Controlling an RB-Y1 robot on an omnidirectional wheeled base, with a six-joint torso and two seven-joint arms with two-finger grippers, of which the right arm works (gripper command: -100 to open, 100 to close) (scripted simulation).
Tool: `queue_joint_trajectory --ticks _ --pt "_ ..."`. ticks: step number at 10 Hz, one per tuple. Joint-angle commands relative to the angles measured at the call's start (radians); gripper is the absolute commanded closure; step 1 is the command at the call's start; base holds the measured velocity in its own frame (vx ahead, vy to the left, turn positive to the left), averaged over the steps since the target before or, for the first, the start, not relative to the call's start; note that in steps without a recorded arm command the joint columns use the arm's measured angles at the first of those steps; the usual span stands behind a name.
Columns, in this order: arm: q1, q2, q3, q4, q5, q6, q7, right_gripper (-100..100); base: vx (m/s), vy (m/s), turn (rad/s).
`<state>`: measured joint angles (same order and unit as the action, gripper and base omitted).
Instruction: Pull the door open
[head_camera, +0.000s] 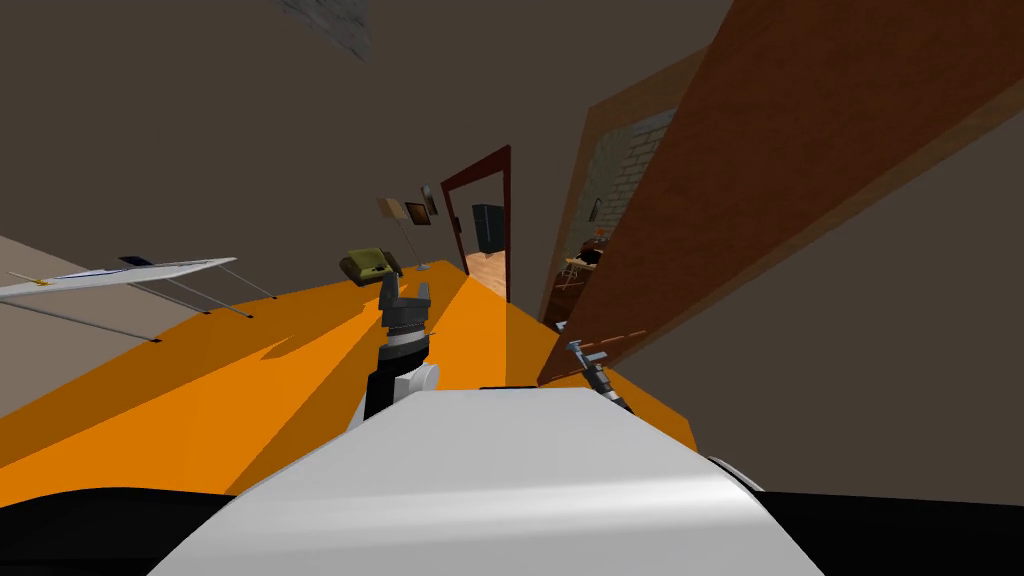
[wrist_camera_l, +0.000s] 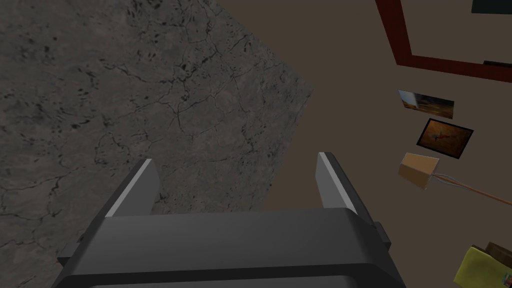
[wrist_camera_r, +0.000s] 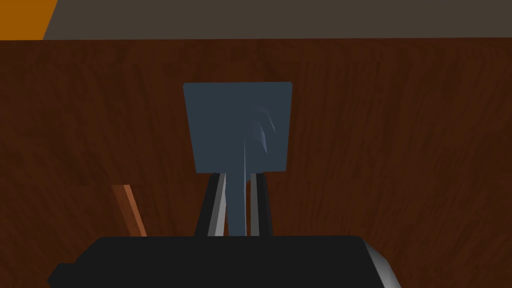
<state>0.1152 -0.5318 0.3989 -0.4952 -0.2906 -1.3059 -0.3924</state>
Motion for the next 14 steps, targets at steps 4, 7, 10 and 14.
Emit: queue_joint_trajectory --ticks 4,7,10,14 --pt "-0.093 0.039 0.051 0.087 0.04 0.001 -0.016 100 -0.129 -0.03 -0.081" --pt "-0.093 0.039 0.051 0.087 0.04 0.001 -0.016 100 -0.042 -0.017 -0.002" --pt "-0.16 0.059 0.083 0.111 0.066 0.023 -0.021 100 -0.107 -0.061 -0.08" --pt "-0.16 0.059 0.083 0.111 0.066 0.023 -0.021 100 -0.029 -0.007 -0.009"
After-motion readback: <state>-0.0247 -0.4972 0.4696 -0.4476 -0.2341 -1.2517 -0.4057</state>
